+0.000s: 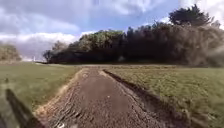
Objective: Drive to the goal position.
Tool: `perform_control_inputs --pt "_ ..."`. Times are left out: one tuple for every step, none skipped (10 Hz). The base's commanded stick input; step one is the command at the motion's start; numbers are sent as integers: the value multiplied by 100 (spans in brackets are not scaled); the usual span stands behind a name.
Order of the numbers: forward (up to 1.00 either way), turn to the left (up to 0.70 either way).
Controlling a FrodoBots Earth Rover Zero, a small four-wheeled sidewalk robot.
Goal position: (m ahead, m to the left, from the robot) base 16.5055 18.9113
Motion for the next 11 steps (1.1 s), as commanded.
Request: perform_control_inputs --pt "85 34" --pt "85 31" --pt "85 9" --pt "85 0" --pt "85 0" --pt "85 0" --pt "85 0" --pt "85 0" --pt "85 0" --pt "85 0" --pt "85 0"
